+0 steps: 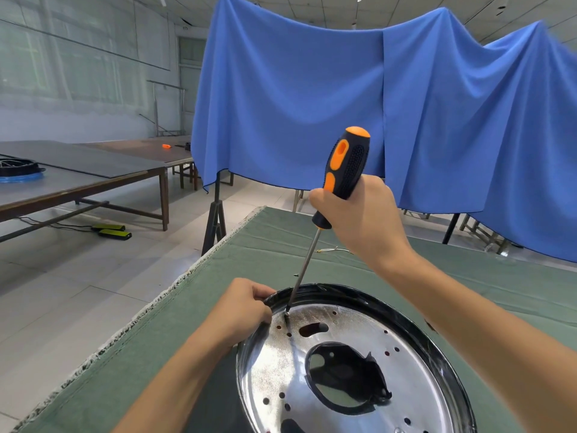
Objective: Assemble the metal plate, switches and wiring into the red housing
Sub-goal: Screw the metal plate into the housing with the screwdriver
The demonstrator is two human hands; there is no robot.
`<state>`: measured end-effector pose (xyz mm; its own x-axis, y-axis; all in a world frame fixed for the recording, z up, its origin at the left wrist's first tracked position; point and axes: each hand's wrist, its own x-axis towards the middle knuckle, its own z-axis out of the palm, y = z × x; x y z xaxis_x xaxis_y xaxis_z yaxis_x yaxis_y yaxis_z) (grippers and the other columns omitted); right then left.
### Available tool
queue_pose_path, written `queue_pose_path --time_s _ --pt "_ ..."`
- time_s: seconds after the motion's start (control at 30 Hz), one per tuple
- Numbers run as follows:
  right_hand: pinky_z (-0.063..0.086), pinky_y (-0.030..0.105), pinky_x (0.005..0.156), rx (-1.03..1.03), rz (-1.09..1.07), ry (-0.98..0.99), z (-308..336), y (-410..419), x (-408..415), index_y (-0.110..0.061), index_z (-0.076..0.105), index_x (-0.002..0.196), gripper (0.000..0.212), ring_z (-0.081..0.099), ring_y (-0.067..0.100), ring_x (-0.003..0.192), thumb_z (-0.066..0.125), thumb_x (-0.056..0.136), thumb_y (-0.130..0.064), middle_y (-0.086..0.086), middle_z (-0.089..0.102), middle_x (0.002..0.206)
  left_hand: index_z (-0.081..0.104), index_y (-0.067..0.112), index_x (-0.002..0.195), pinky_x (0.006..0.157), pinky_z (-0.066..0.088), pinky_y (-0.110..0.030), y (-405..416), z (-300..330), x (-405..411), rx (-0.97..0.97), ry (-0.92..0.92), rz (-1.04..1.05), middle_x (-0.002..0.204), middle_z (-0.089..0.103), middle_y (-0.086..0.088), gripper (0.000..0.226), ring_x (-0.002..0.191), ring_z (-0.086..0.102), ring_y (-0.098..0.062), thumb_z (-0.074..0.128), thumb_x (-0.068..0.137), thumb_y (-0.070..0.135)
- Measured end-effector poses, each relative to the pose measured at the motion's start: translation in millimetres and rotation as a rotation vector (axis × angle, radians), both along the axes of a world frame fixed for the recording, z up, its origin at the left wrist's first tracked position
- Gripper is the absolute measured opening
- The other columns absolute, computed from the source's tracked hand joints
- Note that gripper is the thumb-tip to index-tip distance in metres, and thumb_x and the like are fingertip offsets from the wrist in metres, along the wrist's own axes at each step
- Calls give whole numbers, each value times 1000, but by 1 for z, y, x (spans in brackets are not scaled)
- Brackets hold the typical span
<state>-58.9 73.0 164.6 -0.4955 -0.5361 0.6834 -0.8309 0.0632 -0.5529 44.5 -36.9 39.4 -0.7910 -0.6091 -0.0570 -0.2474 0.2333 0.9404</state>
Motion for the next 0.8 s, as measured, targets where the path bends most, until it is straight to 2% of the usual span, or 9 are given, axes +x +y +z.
queue_pose_path --time_s 0.37,0.6,0.8 --pt "27 19 39 -41 -20 48 -5 -1 -1 -14 32 50 36 33 9 41 58 74 -13 -11 39 36 76 10 93 62 53 -30 -1 1 2 -26 -14 -22 85 71 -25 40 61 60 -23 52 77 -17" --pt "29 14 38 -80 3 54 -8 2 -2 -17 31 50 39 35 8 40 60 75 -13 -10 37 38 77 11 85 56 49 -26 -2 0 3 -48 -19 -36 84 69 -28 39 57 58 -21 52 75 -17" --pt "30 10 37 -84 16 59 -8 3 -2 -19 32 49 39 39 5 40 60 75 -12 -12 40 38 76 10 86 57 50 -30 -2 0 3 -30 -21 -46 84 68 -30 40 56 58 -23 50 75 -18"
